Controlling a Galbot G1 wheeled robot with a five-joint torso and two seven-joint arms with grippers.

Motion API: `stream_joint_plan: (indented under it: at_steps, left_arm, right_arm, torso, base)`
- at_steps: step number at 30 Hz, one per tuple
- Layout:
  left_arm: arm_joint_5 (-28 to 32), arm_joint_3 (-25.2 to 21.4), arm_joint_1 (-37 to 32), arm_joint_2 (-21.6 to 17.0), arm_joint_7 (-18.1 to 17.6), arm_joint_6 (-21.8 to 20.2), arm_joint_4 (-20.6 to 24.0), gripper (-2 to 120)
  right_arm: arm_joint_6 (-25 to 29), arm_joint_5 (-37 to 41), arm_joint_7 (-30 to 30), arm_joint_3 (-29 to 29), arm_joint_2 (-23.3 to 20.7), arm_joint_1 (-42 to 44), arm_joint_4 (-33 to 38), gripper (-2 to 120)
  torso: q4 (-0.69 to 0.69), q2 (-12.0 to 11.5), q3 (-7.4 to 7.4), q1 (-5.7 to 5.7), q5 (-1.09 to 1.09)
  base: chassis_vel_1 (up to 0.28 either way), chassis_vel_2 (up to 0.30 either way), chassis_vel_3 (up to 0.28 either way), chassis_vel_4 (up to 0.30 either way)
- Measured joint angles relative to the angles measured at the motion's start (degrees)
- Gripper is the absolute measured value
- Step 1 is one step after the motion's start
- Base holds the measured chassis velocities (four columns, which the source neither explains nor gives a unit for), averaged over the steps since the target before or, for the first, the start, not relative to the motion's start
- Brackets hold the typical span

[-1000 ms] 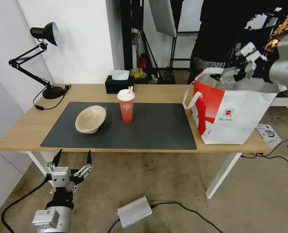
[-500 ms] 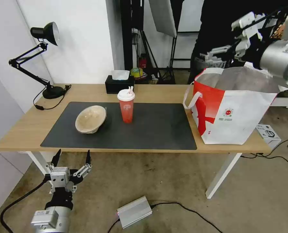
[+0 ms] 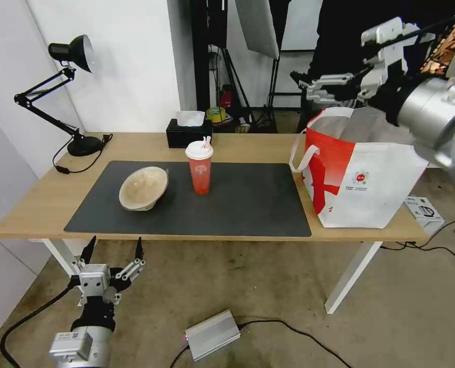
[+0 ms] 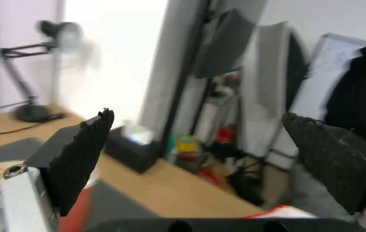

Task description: Pick up the trash from the table and place it into the takeout bag.

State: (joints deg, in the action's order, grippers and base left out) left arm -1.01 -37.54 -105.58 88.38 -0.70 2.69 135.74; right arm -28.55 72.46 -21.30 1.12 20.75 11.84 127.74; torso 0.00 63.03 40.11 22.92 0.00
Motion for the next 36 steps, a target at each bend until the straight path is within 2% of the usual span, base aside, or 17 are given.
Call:
stream_joint_plan:
  at_steps: [1,5,6,9,12,13,14,20,27,36]
  left_arm:
    - [0.0,0.0,0.0,0.0,0.0,0.0,0.0,100]
    - [-0.12,-0.26,-0.29,0.51,0.0,0.23,-0.06,100]
    - [-0.12,-0.26,-0.29,0.51,0.0,0.23,-0.06,100]
    - [-0.22,-0.83,-0.63,1.08,-0.07,0.62,-0.07,100]
    - [-0.3,-0.92,-0.71,1.3,-0.08,0.67,-0.07,100]
    - [-0.51,-1.26,-1.11,1.8,-0.1,0.96,-0.12,100]
    - [-0.55,-1.36,-1.14,1.89,-0.11,0.98,-0.12,100]
    - [-0.58,-1.92,-1.37,2.35,-0.17,1.07,-0.13,100]
    - [-0.65,-1.89,-1.27,2.42,-0.21,1.12,-0.48,100]
    - [-1.12,-1.71,-1.33,2.49,-0.22,1.32,-0.87,100]
  right_arm:
    - [0.0,0.0,0.0,0.0,0.0,0.0,0.0,100]
    - [4.23,-10.44,-2.06,4.3,-0.78,8.32,-0.25,100]
    - [4.23,-10.44,-2.06,4.3,-0.78,8.32,-0.25,100]
    - [8.52,-17.31,-2.45,6.36,-0.14,14.23,-1.93,100]
    - [10.05,-19.25,-2.99,8.41,0.58,17.92,-2.07,100]
    - [10.98,-21.1,-4.83,12.01,2.83,25.4,-0.76,100]
    - [11.21,-21.84,-5.27,13.07,3.57,27.67,-0.16,100]
    - [11.45,-25.18,-6.6,17.61,6.97,35.44,3.07,100]
    - [11.74,-29.46,-6.83,27.26,11.74,49.42,8.2,100]
    - [14.06,-36.31,-7.46,29.89,19.09,61.15,10.27,100]
  torso:
    - [0.0,0.0,0.0,0.0,0.0]
    - [-0.01,0.0,0.0,0.0,0.0]
    - [-0.01,0.0,0.0,0.0,0.0]
    - [0.01,0.0,0.0,0.0,0.01]
    - [0.0,0.0,0.0,0.0,0.01]
    - [0.02,0.0,0.0,0.0,0.01]
    - [0.01,0.0,0.0,0.0,0.0]
    - [0.0,0.0,0.0,0.0,0.0]
    - [-0.01,0.0,0.0,0.0,0.0]
    - [0.0,0.0,0.0,0.0,0.0]
  base:
    - [0.0,0.0,0.0,0.0]
    - [0.0,0.0,0.0,0.0]
    - [0.0,0.0,0.0,0.0]
    - [0.0,0.0,0.0,0.0]
    - [0.0,0.0,0.0,0.0]
    - [0.0,0.0,0.0,0.0]
    - [0.0,0.0,0.0,0.0]
    - [0.0,0.0,0.0,0.0]
    - [0.0,0.0,0.0,0.0]
    - [0.0,0.0,0.0,0.0]
